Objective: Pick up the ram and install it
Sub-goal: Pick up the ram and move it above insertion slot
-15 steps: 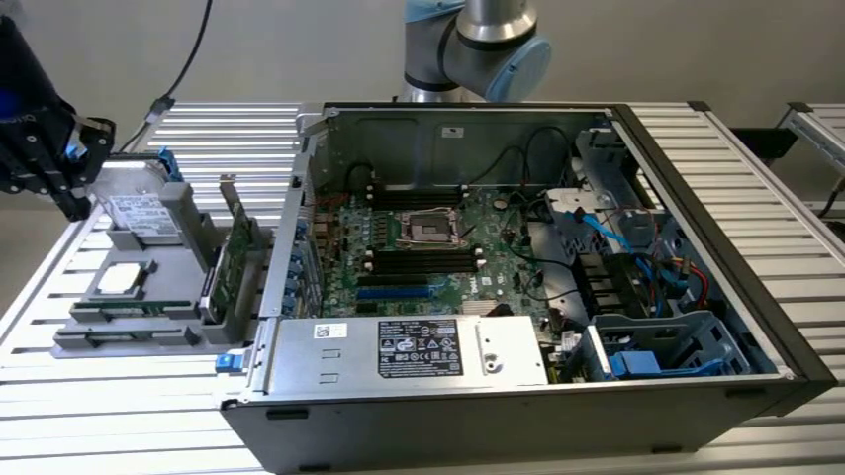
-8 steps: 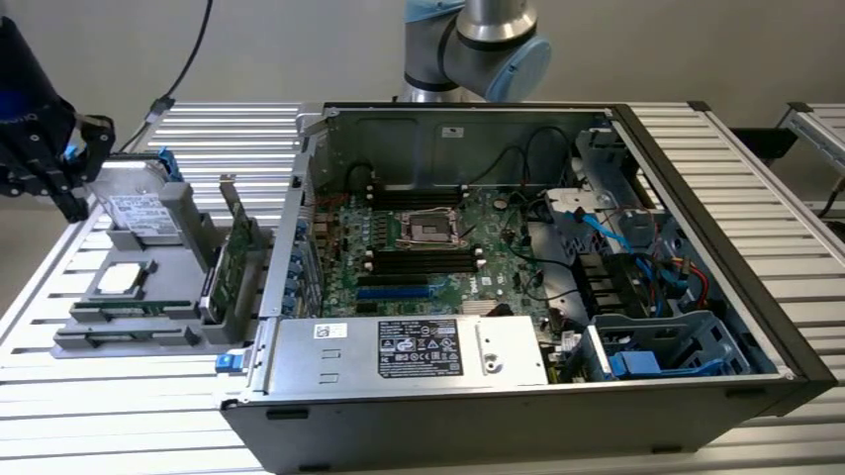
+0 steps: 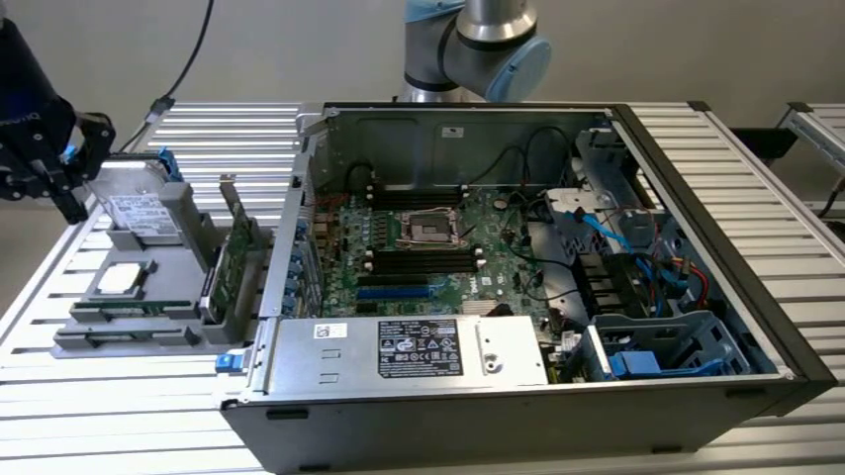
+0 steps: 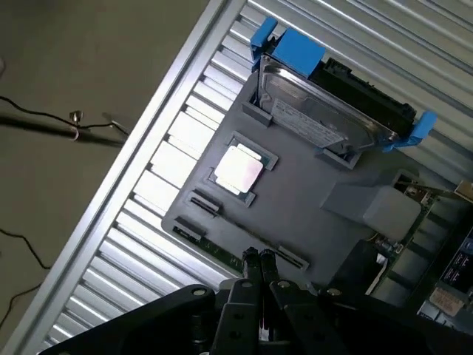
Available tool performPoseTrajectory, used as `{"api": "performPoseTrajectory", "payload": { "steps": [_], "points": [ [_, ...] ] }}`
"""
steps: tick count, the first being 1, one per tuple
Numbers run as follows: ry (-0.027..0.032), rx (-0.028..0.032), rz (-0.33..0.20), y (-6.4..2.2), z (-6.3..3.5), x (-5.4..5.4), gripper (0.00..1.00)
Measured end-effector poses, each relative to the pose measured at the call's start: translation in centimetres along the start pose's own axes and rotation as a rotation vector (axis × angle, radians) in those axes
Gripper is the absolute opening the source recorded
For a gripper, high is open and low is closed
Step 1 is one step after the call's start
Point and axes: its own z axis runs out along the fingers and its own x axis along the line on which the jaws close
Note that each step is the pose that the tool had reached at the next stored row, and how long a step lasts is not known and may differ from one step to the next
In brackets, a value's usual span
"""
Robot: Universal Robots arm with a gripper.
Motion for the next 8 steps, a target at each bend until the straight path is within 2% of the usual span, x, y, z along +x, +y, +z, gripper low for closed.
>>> {"api": "performPoseTrajectory", "payload": {
  "steps": [8],
  "points": [
    [0.0057,-0.0022,-0.146,-0.01,0.12,-0.01,0.10]
  ]
}}
